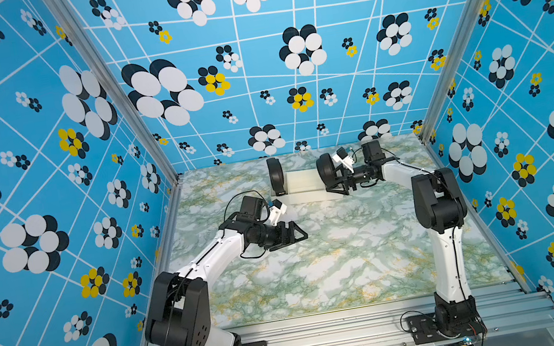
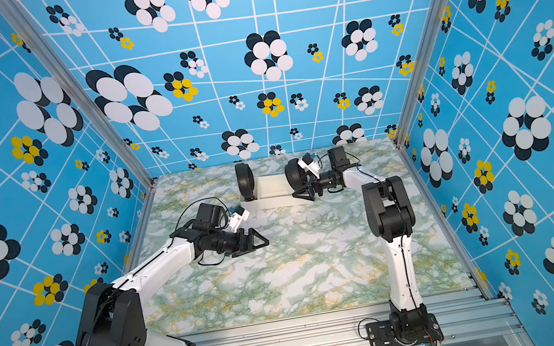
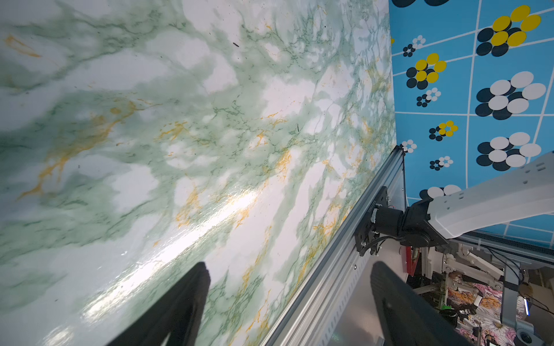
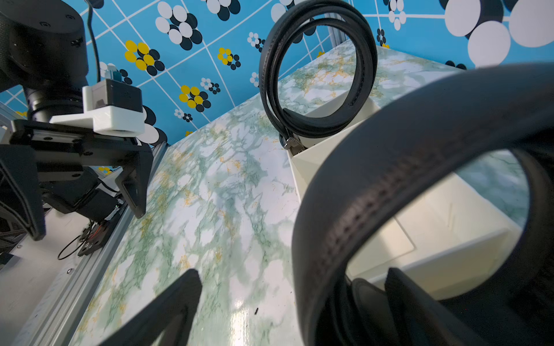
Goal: Place the belts into the storage roll
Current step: Place the belt in the container.
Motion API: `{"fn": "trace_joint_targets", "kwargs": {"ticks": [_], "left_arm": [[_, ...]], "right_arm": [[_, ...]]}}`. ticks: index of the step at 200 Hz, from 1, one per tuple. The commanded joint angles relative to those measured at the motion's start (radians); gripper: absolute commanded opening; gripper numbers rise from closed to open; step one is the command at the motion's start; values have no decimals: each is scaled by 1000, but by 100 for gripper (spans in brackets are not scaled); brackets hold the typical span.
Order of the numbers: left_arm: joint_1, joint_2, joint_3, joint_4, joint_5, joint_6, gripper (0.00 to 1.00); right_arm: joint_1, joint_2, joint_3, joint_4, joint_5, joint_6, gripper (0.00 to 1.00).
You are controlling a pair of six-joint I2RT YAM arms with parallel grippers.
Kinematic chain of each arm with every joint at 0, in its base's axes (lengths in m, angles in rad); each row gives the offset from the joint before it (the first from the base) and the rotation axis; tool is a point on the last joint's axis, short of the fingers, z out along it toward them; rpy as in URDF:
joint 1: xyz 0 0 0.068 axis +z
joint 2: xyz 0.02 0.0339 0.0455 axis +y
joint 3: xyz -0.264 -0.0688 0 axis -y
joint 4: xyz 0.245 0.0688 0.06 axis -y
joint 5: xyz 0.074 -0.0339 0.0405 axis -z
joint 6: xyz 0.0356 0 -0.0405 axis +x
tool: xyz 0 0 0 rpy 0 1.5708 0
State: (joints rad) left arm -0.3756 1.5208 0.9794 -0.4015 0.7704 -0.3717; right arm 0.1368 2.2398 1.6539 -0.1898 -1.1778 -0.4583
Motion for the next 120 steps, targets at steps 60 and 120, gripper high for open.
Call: {"fn": "trace_joint_targets", "kwargs": {"ticks": [60,120], "left_arm": [[-13,6,27,5,-21,13,88],[-13,-32,-7,68,-32,-4,89]], "right_arm": [[-50,-244,-182,219,237,282,99],[-29,-425,-26,-71,592,607,99]]}}
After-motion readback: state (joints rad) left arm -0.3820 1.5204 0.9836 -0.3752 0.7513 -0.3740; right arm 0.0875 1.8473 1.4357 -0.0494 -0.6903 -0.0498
